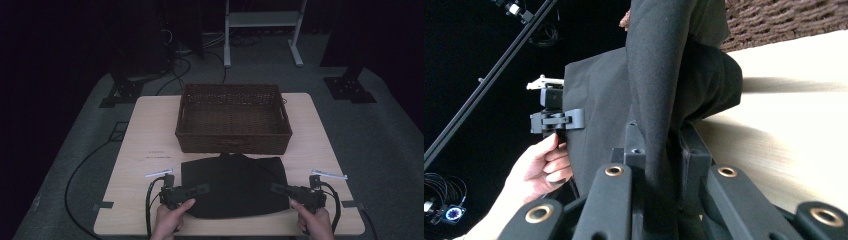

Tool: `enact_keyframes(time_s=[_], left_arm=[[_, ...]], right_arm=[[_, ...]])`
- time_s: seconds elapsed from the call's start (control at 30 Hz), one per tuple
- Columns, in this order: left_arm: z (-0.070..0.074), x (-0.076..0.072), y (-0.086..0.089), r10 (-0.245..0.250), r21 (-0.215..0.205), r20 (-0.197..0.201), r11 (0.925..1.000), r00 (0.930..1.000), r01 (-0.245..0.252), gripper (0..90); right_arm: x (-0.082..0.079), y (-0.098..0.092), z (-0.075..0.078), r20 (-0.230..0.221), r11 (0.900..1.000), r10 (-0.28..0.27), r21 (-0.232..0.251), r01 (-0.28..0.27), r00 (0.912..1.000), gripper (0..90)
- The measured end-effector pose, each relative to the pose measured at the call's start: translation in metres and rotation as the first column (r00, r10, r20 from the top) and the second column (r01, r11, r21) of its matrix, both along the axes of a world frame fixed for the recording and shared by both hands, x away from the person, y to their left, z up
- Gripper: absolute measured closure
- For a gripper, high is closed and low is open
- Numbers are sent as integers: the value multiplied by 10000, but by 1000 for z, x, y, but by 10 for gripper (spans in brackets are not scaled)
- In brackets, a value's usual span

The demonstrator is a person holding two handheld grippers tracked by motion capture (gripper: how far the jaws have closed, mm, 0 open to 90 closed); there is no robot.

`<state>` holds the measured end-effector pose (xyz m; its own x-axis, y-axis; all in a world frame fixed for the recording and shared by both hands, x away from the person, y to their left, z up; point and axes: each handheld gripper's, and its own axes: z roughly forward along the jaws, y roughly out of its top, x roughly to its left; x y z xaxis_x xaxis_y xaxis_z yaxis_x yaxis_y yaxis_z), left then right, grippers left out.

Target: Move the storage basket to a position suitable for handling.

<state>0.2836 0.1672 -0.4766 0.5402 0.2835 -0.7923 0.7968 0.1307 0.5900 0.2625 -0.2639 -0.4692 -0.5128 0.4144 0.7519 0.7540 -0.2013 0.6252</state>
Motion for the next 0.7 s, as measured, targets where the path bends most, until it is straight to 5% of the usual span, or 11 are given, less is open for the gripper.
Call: enact_keyframes(time_s=[0.37, 0.7], left_arm=[[12, 0, 3, -38, -167, 104, 9999, 9999, 40, 769], [32, 5, 2, -174, -303, 483, 9994, 9987, 188, 770]], right_arm=[[2, 1, 7, -20, 9992, 77, 396, -76, 10000, 785], [5, -1, 28, 300, 9987, 143, 495, -158, 9994, 785]])
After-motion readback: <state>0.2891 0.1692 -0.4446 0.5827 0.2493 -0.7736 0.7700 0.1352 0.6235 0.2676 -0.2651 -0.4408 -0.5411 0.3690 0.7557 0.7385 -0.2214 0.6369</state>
